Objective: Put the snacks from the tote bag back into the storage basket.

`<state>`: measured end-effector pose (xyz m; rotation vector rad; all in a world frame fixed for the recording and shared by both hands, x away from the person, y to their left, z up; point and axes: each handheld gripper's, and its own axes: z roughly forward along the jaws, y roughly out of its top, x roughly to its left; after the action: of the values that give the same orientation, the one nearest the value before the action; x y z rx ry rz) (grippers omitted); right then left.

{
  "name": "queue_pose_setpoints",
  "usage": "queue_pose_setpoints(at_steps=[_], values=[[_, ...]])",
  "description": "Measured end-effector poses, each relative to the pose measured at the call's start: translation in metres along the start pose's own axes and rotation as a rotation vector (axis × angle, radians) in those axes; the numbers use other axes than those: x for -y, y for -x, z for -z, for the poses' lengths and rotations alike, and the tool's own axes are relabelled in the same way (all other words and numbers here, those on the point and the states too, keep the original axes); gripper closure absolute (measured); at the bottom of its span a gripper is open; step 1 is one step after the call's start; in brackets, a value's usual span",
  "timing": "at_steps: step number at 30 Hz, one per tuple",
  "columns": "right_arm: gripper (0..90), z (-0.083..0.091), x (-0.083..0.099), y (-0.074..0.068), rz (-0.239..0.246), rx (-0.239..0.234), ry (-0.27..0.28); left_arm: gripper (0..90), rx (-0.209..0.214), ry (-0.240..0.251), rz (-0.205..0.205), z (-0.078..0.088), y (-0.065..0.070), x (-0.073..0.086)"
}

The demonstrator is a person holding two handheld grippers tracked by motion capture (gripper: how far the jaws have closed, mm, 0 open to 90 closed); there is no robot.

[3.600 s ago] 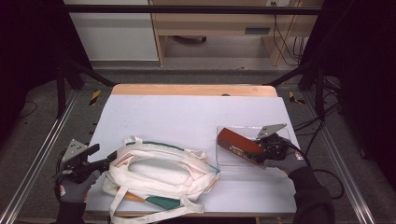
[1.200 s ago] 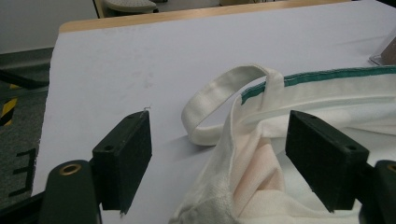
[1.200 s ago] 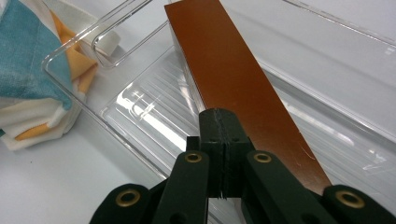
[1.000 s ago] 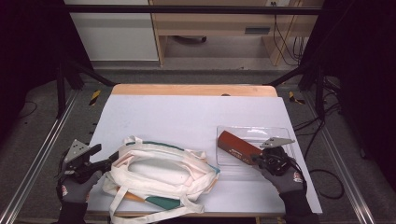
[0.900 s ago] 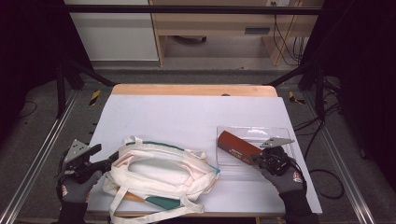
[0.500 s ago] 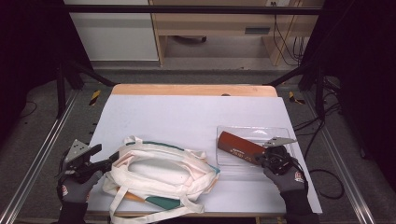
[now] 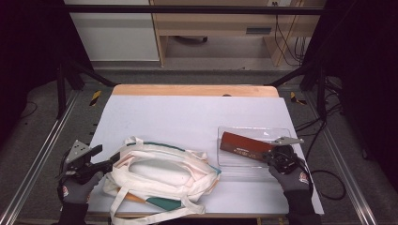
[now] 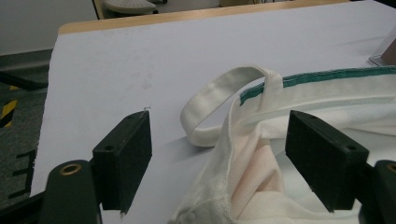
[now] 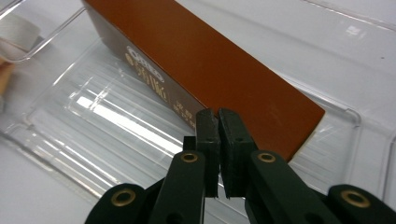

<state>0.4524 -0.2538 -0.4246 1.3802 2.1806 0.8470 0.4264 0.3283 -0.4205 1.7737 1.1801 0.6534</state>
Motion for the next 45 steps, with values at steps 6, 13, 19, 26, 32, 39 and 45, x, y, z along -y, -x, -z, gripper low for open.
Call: queue_pose_setpoints(at_steps=[6,13,19,26,32,39,45], values=[[87.2,-0.002,0.000,0.004,-0.010,0.041,0.006,22.4,-0.001,0.000,-0.001,0.000,0.000,0.000],[87.5,-0.004,-0.002,0.009,-0.025,0.069,0.015,22.4,0.001,-0.003,-0.004,-0.001,0.001,0.000],[87.2,-0.005,-0.004,0.011,-0.042,0.084,0.024,22.4,0.001,-0.003,-0.006,-0.001,0.000,0.000],[86.5,-0.006,-0.005,0.013,-0.050,0.091,0.022,22.4,0.001,-0.004,-0.004,-0.001,0.001,0.000],[85.8,-0.008,-0.005,0.014,-0.045,0.105,0.022,22.4,0.001,-0.003,-0.004,-0.001,0.000,0.000],[85.0,-0.008,-0.005,0.013,-0.049,0.105,0.023,22.3,0.002,-0.003,-0.003,-0.001,0.000,0.000],[84.0,-0.008,-0.005,0.013,-0.044,0.109,0.024,22.3,0.002,-0.001,-0.002,-0.001,0.000,0.000]])
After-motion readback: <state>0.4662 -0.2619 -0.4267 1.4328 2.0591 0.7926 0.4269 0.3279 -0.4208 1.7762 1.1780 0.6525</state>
